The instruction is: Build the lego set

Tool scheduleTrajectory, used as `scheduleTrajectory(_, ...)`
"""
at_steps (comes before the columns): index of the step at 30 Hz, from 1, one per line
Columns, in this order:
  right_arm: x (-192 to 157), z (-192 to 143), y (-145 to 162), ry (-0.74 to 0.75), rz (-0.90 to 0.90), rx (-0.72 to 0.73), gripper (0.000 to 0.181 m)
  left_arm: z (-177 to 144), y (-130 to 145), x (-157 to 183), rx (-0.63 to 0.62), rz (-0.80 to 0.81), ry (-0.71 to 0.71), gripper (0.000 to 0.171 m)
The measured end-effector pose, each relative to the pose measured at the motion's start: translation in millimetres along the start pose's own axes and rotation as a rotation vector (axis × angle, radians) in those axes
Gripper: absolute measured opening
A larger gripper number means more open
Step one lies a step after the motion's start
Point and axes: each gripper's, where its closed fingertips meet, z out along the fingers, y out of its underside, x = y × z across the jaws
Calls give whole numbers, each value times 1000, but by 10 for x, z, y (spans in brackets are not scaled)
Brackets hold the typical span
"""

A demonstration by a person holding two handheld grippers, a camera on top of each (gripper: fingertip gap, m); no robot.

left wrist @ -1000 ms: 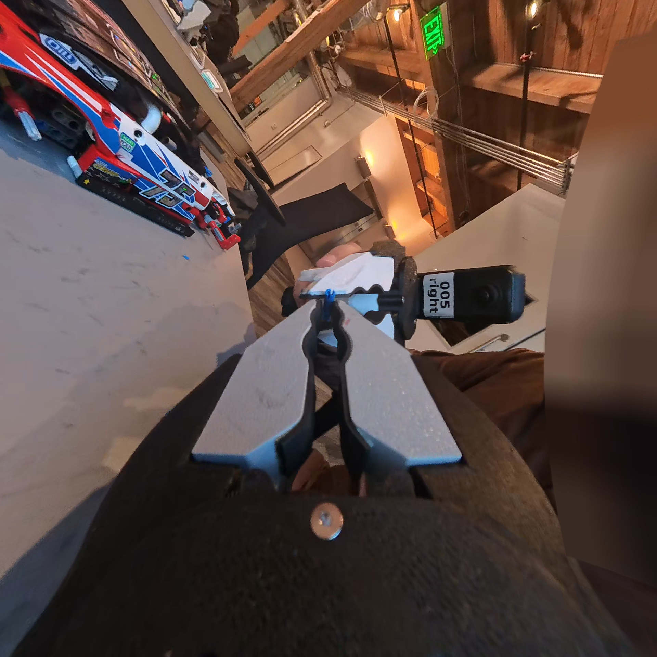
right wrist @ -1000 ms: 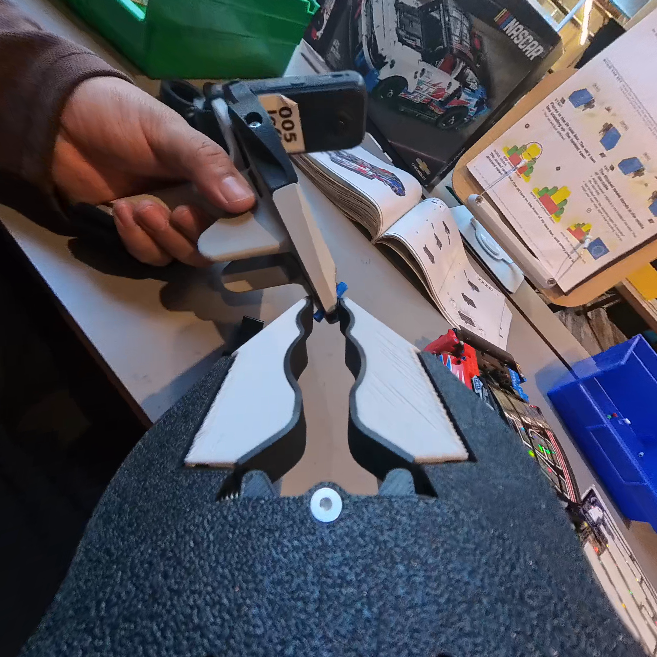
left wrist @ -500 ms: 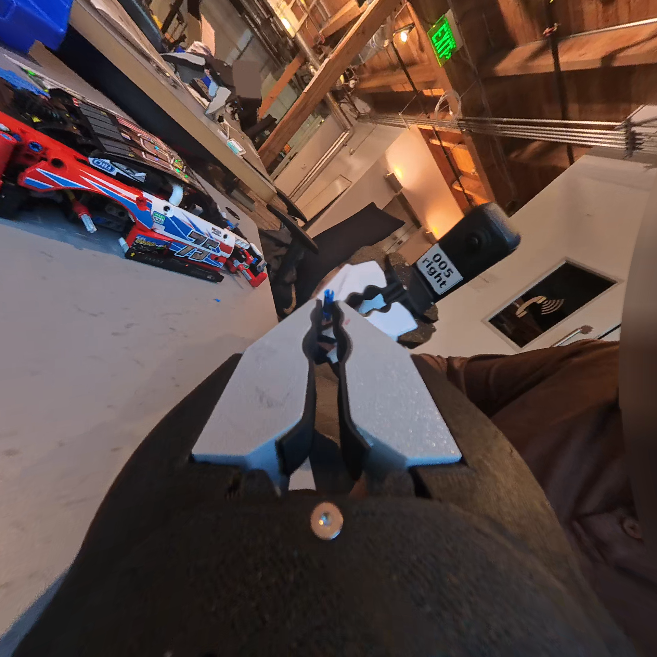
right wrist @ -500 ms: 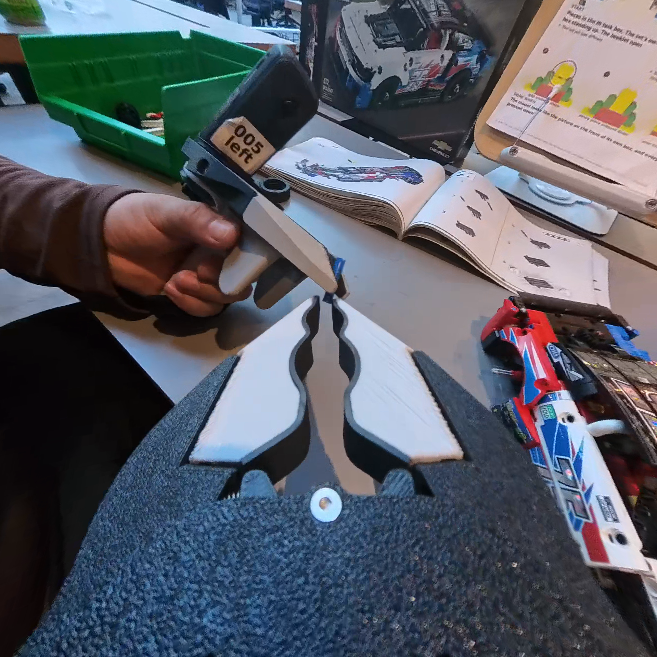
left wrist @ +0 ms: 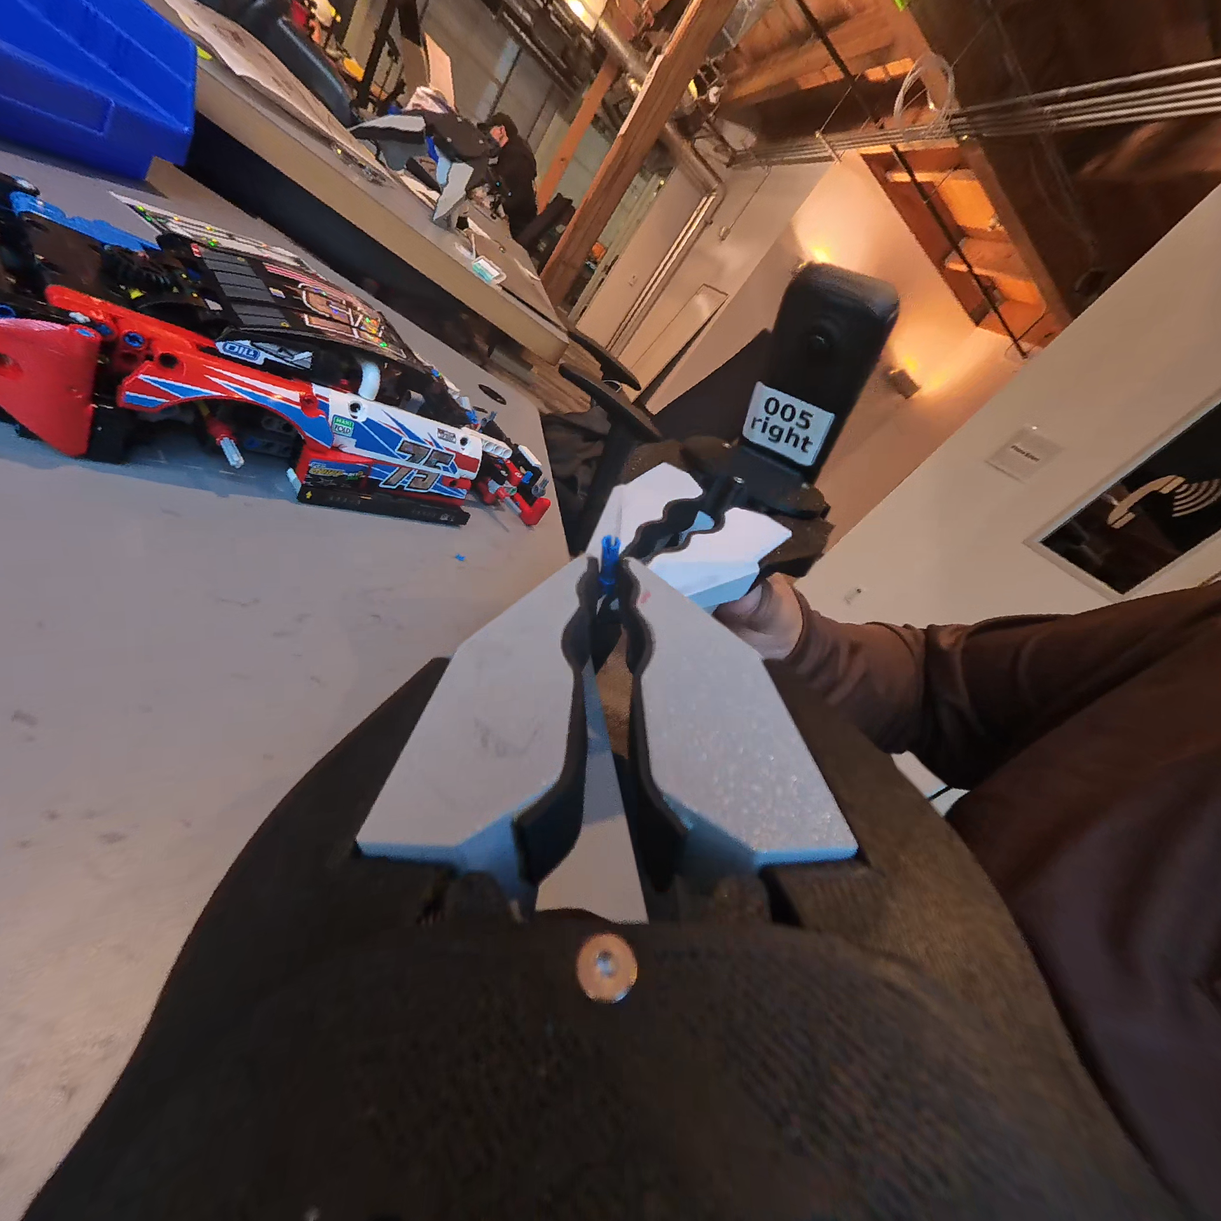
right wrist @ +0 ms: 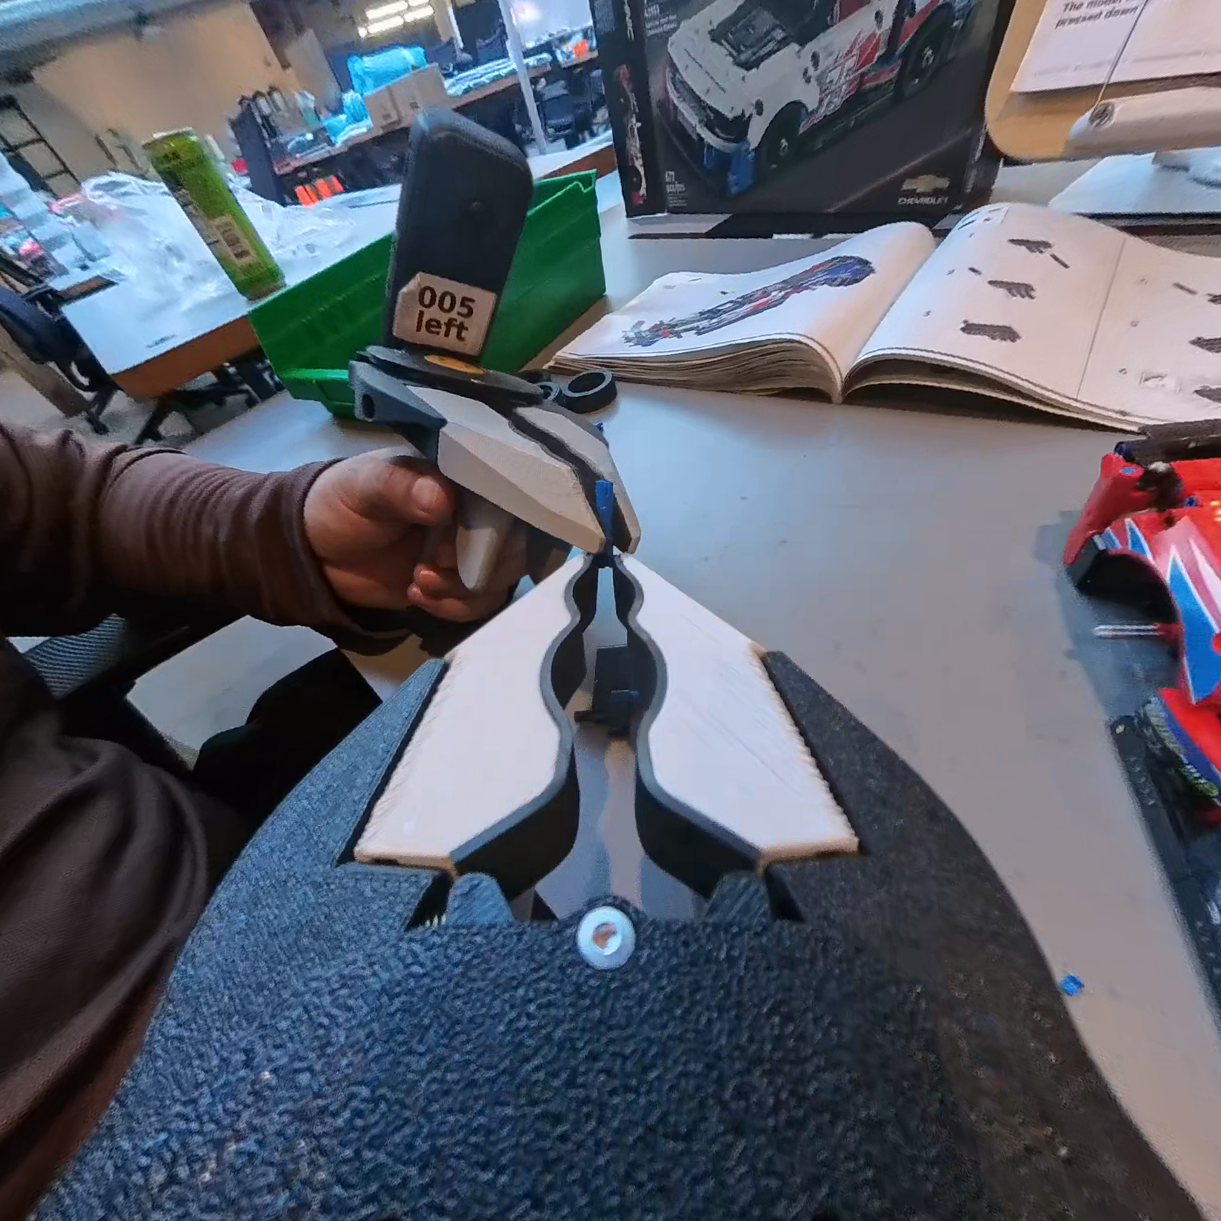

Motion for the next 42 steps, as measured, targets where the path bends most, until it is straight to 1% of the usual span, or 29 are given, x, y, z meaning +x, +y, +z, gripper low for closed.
scheduleTrajectory(4,11,4,30,-5,-8,-6,4,4,21,-19,-20,25,-24,3)
scheduleTrajectory(8,25,-10,42,-12,4,-2,4,-26,-34,-23,11,24,-26,2)
scheduleTrajectory(11,11,-21,27,-32,15,15,4,-22,-39,5,7,53,-18,2)
scheduleTrajectory(12,4,-21,19,-39,13,25,7,-15,-28,20,-1,69,-17,2)
scheduleTrajectory(14,-38,-29,-27,-76,18,62,20,12,2,66,-21,107,-11,2)
scheduleTrajectory(16,-92,-49,-40,-132,31,77,16,21,7,110,-29,157,-13,2)
scheduleTrajectory(17,-95,-52,-15,-144,35,59,5,21,16,107,-41,185,-26,2)
scheduleTrajectory(19,-91,-52,5,-144,24,43,4,19,24,117,-59,242,-41,2)
scheduleTrajectory(22,-118,-62,-15,-126,-43,47,4,3,11,163,-62,308,-40,2)
scheduleTrajectory(25,-79,-70,-1,-54,-146,27,4,-24,33,200,-94,360,-28,13)
scheduleTrajectory(26,-59,-68,21,-30,-179,10,5,-36,61,212,-122,389,-20,21)
scheduleTrajectory(28,1,-61,85,22,-238,-34,5,-73,54,134,-155,454,-73,29)
scheduleTrajectory(29,28,-56,118,42,-260,-54,5,-102,20,97,-153,491,-102,28)
scheduleTrajectory(30,51,-49,153,54,-274,-74,5,-135,-12,70,-155,531,-122,22)
scheduleTrajectory(32,111,-38,214,84,-297,-110,5,-189,-38,21,-172,596,-145,2)
scheduleTrajectory(33,118,-35,225,88,-309,-118,5,-200,-25,11,-182,607,-137,0)
scheduleTrajectory(34,109,-30,227,85,-319,-121,5,-201,-1,7,-190,597,-123,3)
scheduleTrajectory(35,99,-25,224,84,-333,-124,5,-193,22,-11,-199,572,-115,14)
scheduleTrajectory(37,73,-11,238,85,-371,-138,5,-181,82,-48,-241,528,-102,19)
scheduleTrajectory(39,61,9,275,94,-407,-165,5,-186,112,-62,-267,534,-99,17)
scheduleTrajectory(40,49,21,294,94,-418,-177,5,-187,136,-35,-277,544,-78,10)
scheduleTrajectory(42,27,39,302,100,-440,-184,5,-171,180,-22,-295,542,-65,5)
